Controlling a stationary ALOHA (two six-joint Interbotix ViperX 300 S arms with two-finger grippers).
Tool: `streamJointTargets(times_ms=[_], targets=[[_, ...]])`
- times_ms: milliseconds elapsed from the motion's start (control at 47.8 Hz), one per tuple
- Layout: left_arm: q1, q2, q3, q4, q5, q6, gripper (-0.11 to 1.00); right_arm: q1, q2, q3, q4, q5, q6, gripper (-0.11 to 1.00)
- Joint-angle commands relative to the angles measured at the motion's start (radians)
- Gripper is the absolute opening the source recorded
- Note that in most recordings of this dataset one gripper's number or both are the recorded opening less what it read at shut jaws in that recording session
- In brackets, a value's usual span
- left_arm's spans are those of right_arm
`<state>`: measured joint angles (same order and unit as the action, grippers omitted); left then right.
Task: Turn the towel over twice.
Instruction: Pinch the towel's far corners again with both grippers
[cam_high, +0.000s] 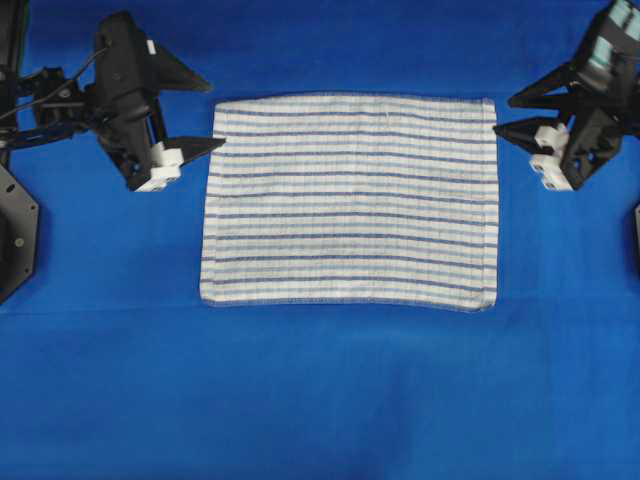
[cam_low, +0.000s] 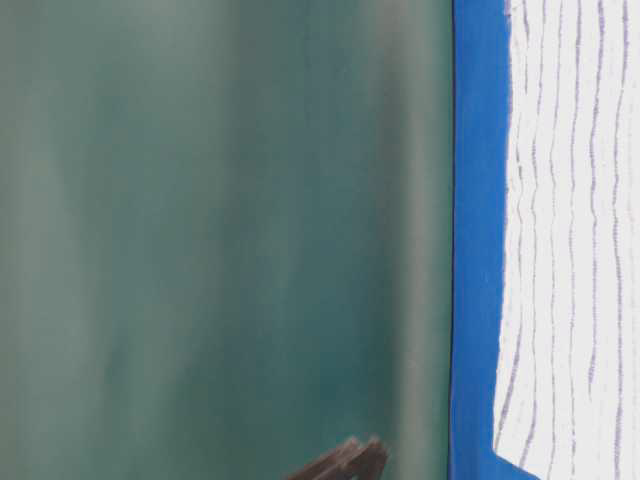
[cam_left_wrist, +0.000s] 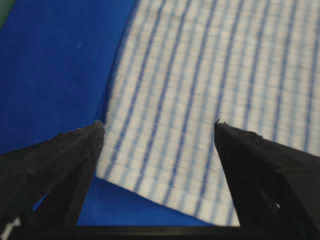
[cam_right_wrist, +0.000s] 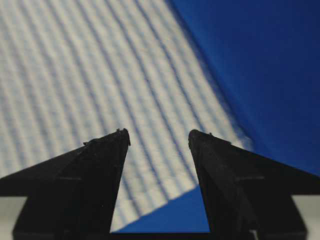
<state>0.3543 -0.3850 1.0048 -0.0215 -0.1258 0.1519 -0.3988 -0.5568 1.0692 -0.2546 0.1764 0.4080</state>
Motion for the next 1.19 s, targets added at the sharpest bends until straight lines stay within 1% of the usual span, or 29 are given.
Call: streamJointTargets(times_ms=[0,188,355,648,774,857,941,1004,1045,1108,1171], targets=[[0.031,0.057,-0.020,0.000,-0.057,0.002,0.86,-0.035,0.048,-0.021,-0.014,-0.041,-0.002,0.58],[0.097,0.199,-0.032,-0.002,-0.132,0.002,0.86,-0.129,0.183,-0.023,-0.026,-0.133,-0.002,0.58],[0.138,0.304,-0.044,-0.002,-0.190,0.002,0.86,-0.183,0.307,-0.031,-0.034,-0.212,-0.003,0.58],[0.195,0.440,-0.051,-0.002,-0.276,0.002,0.85,-0.215,0.457,-0.051,-0.034,-0.302,-0.006,0.58],[0.207,0.492,-0.054,-0.002,-0.308,0.000,0.84,-0.216,0.512,-0.058,-0.034,-0.318,-0.006,0.58],[0.210,0.522,-0.057,-0.002,-0.313,0.000,0.81,-0.216,0.540,-0.061,-0.034,-0.318,-0.006,0.58],[0.209,0.535,-0.058,-0.002,-0.313,-0.005,0.76,-0.216,0.557,-0.060,-0.034,-0.318,-0.006,0.58],[0.209,0.537,-0.054,-0.002,-0.313,-0.005,0.67,-0.216,0.557,-0.057,-0.034,-0.318,-0.006,0.58],[0.210,0.537,-0.052,-0.002,-0.310,-0.005,0.60,-0.216,0.557,-0.055,-0.034,-0.318,-0.006,0.58],[0.209,0.537,-0.048,0.000,-0.305,-0.006,0.45,-0.216,0.557,-0.054,-0.034,-0.318,-0.008,0.57],[0.209,0.537,-0.043,-0.002,-0.298,-0.008,0.33,-0.216,0.557,-0.052,-0.034,-0.318,-0.012,0.53]])
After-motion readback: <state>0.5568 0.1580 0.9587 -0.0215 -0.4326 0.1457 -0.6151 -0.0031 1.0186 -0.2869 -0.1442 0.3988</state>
